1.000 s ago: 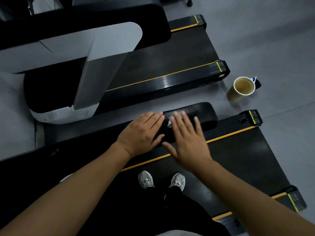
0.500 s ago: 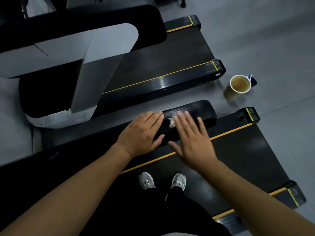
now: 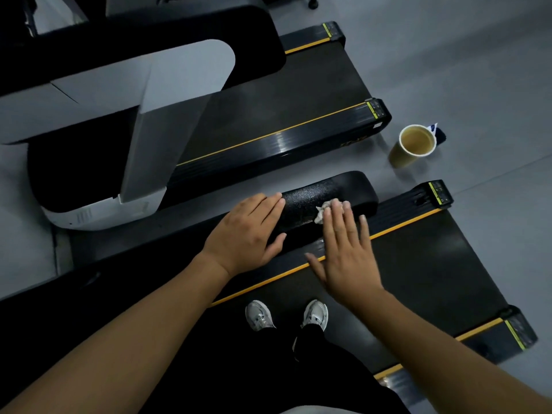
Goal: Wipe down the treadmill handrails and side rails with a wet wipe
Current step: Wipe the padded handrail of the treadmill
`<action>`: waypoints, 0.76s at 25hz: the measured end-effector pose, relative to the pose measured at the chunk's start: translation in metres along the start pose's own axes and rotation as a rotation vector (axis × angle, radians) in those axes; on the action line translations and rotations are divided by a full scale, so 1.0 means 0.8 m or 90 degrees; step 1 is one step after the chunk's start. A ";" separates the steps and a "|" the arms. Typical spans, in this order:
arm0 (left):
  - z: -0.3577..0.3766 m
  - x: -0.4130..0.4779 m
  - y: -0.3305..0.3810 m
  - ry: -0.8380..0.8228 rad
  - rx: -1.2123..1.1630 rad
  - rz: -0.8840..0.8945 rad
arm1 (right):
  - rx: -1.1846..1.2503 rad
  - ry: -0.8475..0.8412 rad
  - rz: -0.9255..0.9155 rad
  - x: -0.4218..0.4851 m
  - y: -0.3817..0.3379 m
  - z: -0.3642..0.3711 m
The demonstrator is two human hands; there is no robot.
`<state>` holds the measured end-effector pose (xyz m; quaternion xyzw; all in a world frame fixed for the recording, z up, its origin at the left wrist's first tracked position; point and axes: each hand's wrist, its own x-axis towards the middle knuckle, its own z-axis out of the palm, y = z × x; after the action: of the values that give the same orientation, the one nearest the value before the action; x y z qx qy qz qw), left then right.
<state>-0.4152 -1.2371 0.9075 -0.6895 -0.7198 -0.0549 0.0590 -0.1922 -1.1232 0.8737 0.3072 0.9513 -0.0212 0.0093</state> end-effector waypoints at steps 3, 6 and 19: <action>0.003 -0.001 0.000 0.011 0.008 0.008 | 0.023 0.008 -0.135 0.002 -0.053 0.005; 0.003 -0.001 0.001 -0.006 0.019 0.014 | 0.000 0.032 -0.096 0.001 -0.024 0.009; -0.001 -0.001 0.004 -0.024 0.045 0.014 | 0.055 0.021 0.056 0.047 0.027 -0.017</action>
<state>-0.4121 -1.2380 0.9084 -0.6960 -0.7144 -0.0158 0.0698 -0.2098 -1.0832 0.8852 0.3492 0.9351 -0.0572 -0.0185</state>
